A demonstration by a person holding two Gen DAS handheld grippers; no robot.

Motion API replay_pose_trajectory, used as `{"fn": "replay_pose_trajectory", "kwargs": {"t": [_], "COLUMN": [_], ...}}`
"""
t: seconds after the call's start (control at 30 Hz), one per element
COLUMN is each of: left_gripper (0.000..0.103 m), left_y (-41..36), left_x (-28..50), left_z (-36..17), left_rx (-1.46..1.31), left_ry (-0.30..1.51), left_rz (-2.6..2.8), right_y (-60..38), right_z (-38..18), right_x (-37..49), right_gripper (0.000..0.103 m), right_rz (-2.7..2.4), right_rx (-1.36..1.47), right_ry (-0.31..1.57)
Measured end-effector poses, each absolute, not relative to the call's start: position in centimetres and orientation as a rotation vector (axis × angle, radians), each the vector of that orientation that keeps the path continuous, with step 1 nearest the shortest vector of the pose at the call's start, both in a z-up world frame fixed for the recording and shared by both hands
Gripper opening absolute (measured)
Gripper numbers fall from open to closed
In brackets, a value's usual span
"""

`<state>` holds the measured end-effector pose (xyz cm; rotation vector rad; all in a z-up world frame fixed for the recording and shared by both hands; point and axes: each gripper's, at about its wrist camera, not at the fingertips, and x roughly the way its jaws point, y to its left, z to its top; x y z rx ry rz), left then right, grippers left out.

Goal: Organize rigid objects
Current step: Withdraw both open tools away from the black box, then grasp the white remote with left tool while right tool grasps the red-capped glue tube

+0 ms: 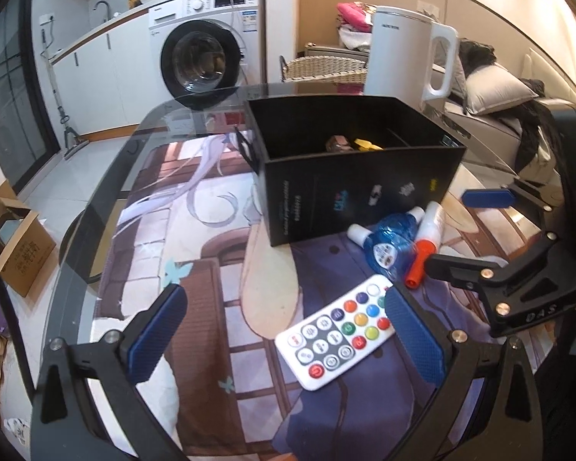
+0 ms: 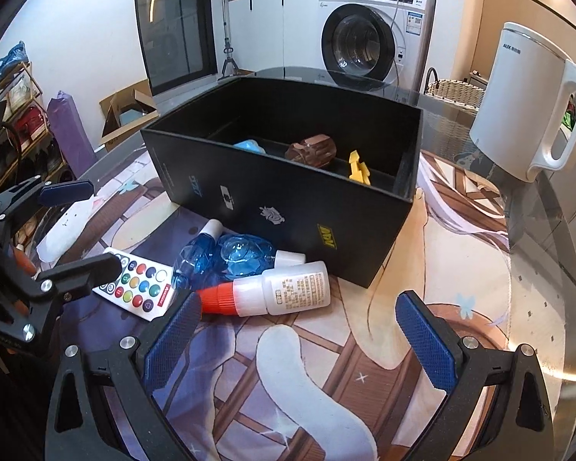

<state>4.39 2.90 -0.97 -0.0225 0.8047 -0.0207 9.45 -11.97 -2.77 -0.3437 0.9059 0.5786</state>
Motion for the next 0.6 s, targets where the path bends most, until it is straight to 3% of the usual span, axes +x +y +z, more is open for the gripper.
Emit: {"fn": "replay_pose_trajectory", "kwargs": {"t": [0.6], "left_gripper": [0.103], "left_y": [2.9], "left_x": [3.9], "left_z": [-2.9], "left_rx": [0.065], "left_ry": [0.931], "left_rz": [-0.093], "right_y": [-10.6], "right_z": [-3.6], "right_x": [8.9], "right_gripper": [0.103], "right_rz": [0.629], "right_rx": [-0.379], "right_ry": [0.955]}}
